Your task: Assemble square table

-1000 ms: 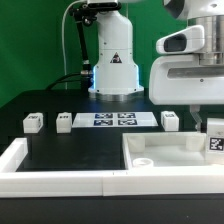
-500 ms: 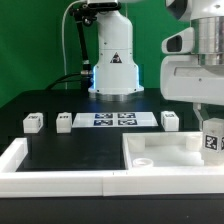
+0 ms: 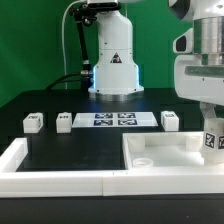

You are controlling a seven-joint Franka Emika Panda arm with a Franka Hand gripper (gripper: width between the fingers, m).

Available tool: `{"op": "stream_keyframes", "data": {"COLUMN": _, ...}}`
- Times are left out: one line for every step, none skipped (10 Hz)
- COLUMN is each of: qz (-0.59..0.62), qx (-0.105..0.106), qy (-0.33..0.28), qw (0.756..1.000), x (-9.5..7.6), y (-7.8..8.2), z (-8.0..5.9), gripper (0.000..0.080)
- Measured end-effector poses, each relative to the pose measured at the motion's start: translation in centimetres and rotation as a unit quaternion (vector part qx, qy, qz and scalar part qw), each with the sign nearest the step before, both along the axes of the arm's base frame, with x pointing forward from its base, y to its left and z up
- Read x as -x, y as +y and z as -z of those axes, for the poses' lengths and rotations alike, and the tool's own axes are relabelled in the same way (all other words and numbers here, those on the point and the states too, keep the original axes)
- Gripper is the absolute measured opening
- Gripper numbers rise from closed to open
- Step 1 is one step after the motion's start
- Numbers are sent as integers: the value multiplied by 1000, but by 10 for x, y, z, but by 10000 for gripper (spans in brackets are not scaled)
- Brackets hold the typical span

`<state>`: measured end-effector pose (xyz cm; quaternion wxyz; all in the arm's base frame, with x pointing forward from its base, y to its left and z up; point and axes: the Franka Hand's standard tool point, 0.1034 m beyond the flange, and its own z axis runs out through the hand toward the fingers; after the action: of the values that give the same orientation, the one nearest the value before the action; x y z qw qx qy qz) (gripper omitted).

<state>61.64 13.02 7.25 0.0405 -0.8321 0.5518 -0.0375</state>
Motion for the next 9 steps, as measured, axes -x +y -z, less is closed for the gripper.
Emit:
{"op": "stream_keyframes", "data": {"qz": -10, "qx": 1, "qy": 0, "qw": 1000, "x": 0, "y": 0, "z": 0, "gripper": 458}}
{"op": "stream_keyframes", "data": {"qz": -42, "qx": 5, "qy": -1, "qw": 999, "x": -1, "y": -1, "z": 0, "gripper": 603}}
{"op": "stream_keyframes", "data": {"qz": -61, "qx": 6, "qy": -2, "qw": 998, "x": 0, "y": 0, "z": 0, "gripper": 603}}
{"op": "stream_keyframes", "data": {"qz": -110, "qx": 11, "qy": -3, "qw": 994, "x": 0, "y": 1, "z": 0, "gripper": 635}}
{"op": "stream_keyframes", "data": {"qz": -179, "qx": 19, "qy": -6, "qw": 984, "x": 0, "y": 1, "z": 0, "gripper": 647}}
{"op": "stream_keyframes", "data": {"qz": -237, "qx": 25, "qy": -8, "qw": 971, "x": -1, "y": -1, "z": 0, "gripper": 647}}
{"op": "stream_keyframes", "data": {"qz": -276, "qx": 29, "qy": -8, "qw": 961, "x": -1, "y": -5, "z": 0, "gripper": 649}}
{"op": "stream_keyframes", "data": {"qz": -343, "qx": 37, "qy": -9, "qw": 939, "x": -2, "y": -10, "z": 1, "gripper": 649}}
{"op": "stream_keyframes", "data": {"qz": -381, "qx": 41, "qy": -9, "qw": 924, "x": -2, "y": -10, "z": 1, "gripper": 649}}
